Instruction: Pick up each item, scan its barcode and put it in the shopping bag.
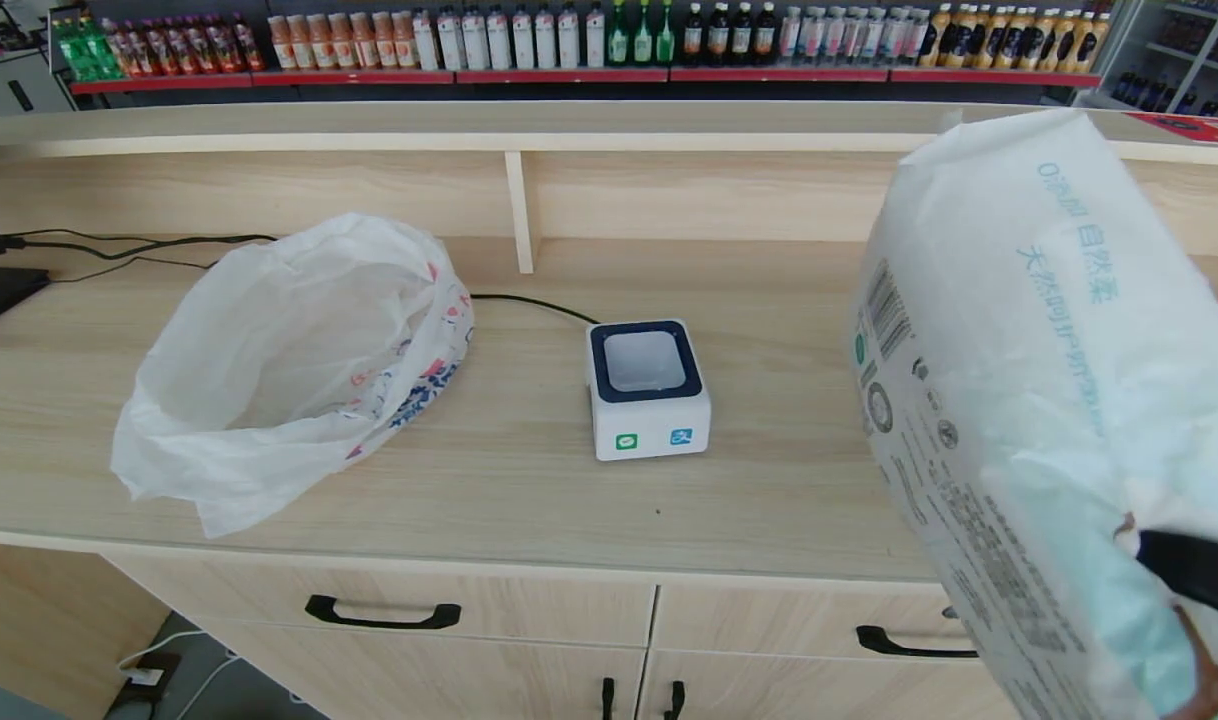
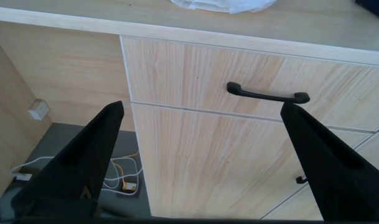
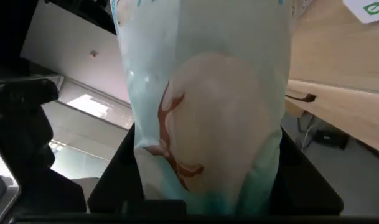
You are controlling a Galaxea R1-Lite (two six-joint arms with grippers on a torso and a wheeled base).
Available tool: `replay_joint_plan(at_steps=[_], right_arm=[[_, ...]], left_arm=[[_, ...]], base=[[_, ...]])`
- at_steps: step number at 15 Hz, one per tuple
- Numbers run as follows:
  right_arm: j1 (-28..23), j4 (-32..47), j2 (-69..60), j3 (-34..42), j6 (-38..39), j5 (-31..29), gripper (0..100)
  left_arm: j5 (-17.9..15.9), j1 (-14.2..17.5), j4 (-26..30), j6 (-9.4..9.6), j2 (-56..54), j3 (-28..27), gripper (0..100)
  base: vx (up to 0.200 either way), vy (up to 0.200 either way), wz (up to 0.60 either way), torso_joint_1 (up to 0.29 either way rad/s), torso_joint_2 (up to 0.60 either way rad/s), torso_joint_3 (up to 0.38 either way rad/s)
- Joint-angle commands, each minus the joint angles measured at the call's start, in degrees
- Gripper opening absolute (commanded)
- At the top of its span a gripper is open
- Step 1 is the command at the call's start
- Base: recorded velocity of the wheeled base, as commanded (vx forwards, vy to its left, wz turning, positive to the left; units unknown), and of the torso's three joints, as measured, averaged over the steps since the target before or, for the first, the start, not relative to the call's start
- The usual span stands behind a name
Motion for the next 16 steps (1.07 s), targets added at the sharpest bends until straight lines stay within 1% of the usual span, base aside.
replay_joint_plan(at_steps=[1,2,3,4,5,7,11,14,16], right_arm=[[5.3,-0.5,0.1,1.1,4.3,1.0,0],[6.3,-0.5,0.1,0.6,7.2,1.5,0],[6.8,-0.5,0.1,-0.2,17.1,2.7,0],[6.7,-0.4,0.2,-1.0,22.1,4.7,0],[6.7,-0.4,0.7,-0.9,25.2,6.3,0],[6.7,-0.5,2.4,-0.4,29.3,6.7,0],[6.7,-0.8,4.3,-1.7,43.3,6.7,0],[6.7,-1.1,5.4,-4.3,54.5,6.8,0],[6.7,-5.1,7.5,-3.8,59.4,6.9,0]], left_arm=[[0.0,0.0,0.0,-0.04,0.0,0.0,100],[0.0,0.0,-0.2,-0.04,0.0,0.0,100],[0.0,0.0,0.0,-0.04,0.0,0.0,100],[0.0,0.0,0.0,-0.04,0.0,0.0,100],[0.0,0.1,0.0,-0.04,0.0,0.0,100],[0.0,0.0,0.0,-0.04,0.0,0.0,100],[0.0,0.0,0.0,-0.04,0.0,0.0,100],[0.0,0.0,0.0,-0.04,0.0,0.0,100],[0.0,0.0,0.0,-0.04,0.0,0.0,100]], base=[[0.0,0.0,0.0,0.0,0.0,0.0],[0.0,0.0,0.0,0.0,0.0,0.0],[0.0,0.0,0.0,0.0,0.0,0.0],[0.0,0.0,0.0,0.0,0.0,0.0],[0.0,0.0,0.0,0.0,0.0,0.0],[0.0,0.0,0.0,0.0,0.0,0.0],[0.0,0.0,0.0,0.0,0.0,0.0],[0.0,0.0,0.0,0.0,0.0,0.0],[0.0,0.0,0.0,0.0,0.0,0.0]])
